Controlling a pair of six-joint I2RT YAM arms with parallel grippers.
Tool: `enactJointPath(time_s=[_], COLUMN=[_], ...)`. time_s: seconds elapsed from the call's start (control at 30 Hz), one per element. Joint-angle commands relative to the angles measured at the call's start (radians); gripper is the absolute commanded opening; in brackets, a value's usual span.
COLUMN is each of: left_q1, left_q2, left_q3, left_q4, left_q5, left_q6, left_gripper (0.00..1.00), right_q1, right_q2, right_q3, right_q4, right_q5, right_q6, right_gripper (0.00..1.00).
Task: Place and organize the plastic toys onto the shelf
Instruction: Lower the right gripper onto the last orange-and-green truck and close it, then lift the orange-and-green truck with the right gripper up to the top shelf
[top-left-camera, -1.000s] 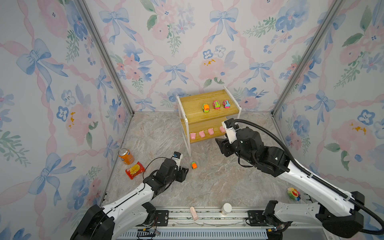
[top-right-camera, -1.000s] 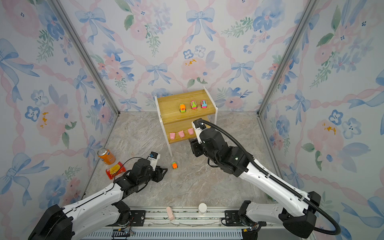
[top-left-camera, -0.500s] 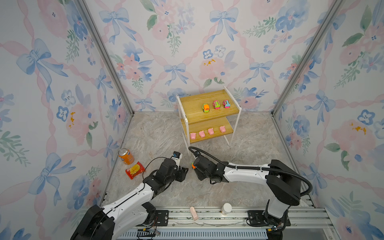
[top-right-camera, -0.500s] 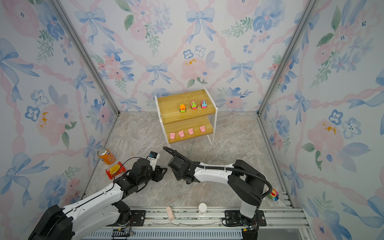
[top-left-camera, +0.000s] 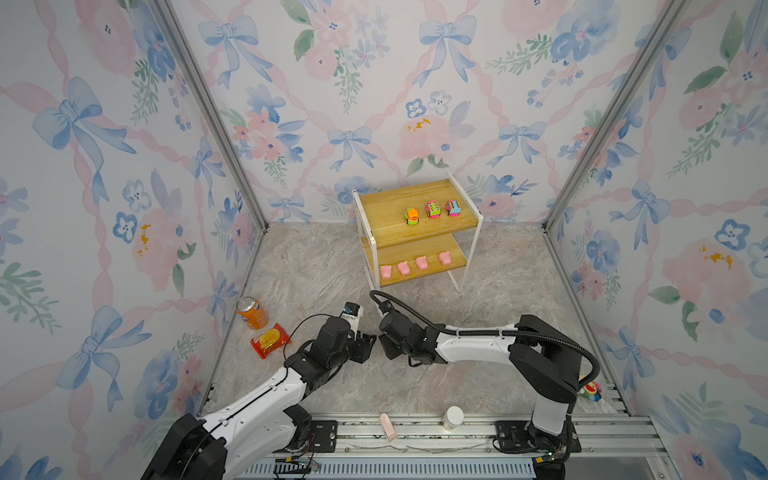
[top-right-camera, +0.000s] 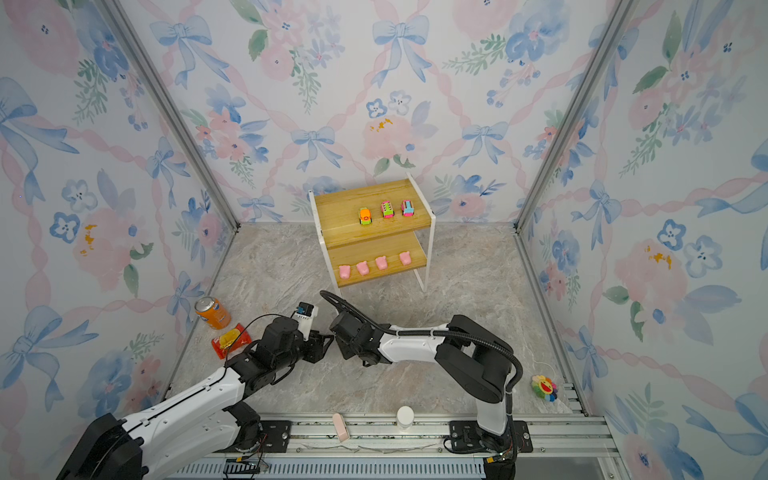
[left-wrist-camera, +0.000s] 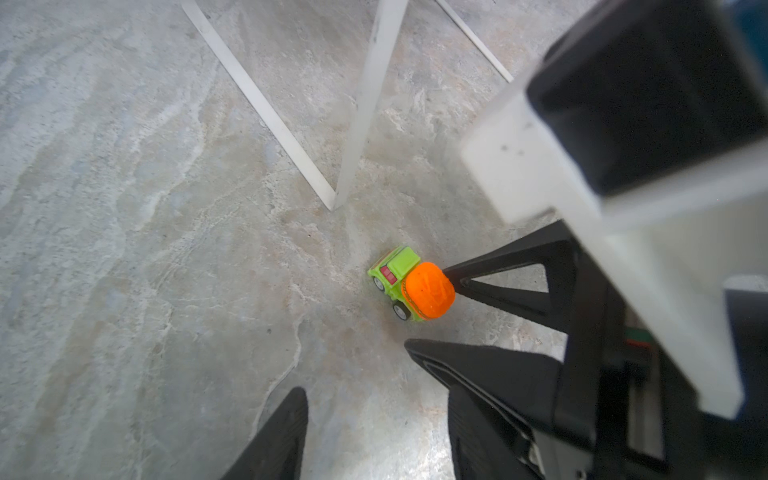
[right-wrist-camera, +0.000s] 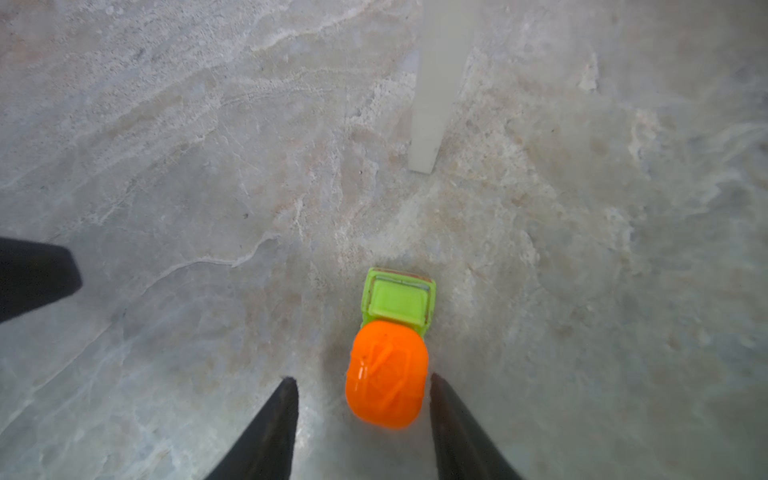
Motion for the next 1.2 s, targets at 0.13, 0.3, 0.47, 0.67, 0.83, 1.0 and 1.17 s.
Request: enactJointPath(time_s=[0.13,0.3,0.47,0.67,0.83,1.0,1.17], left_q1=[0.009,0.009,0.011,0.010,0.012,0.013,0.014], left_q2=[-0.011,-0.012,-0.008,-0.007,-0.006,-0.006,-0.007], left_q3=[-0.018,-0.019,-0.016,-0.015,-0.016,-0.017,-0.019], left_q4=[-0.019,-0.019,-0.019,-0.019,-0.019,-0.019,-0.018], left_q5=[-0.003,-0.003,-0.001,-0.001,0.000,0.000,0.001], left_q6=[-0.006,-0.005,-0.005,-0.004,-0.004,-0.003,-0.003], left_gripper=[0.55,0.55,0.55,0.55,0.55,0.55,0.55], right_q1=[-0.019,-0.029,-0.037,-0.041,-0.045,-0.047,-0.047], right_q2=[0.021,0.035,0.050,0.054,0.063,0.067,0.055], right_q3=[-0.010,-0.016,-0.021,-0.026,-0.028,-0.024,-0.023], right_q4=[0.074,0.092,0.106,0.114,0.116,0.114,0.092], right_q5=[-0.014,-0.019,-0.024,-0.021,-0.014,-0.011,-0.015], right_q6=[0.023,0.026,0.031,0.034,0.039,0.042,0.037], right_gripper=[0.49,0.48,0.46,0.42,0.39,0.31,0.25])
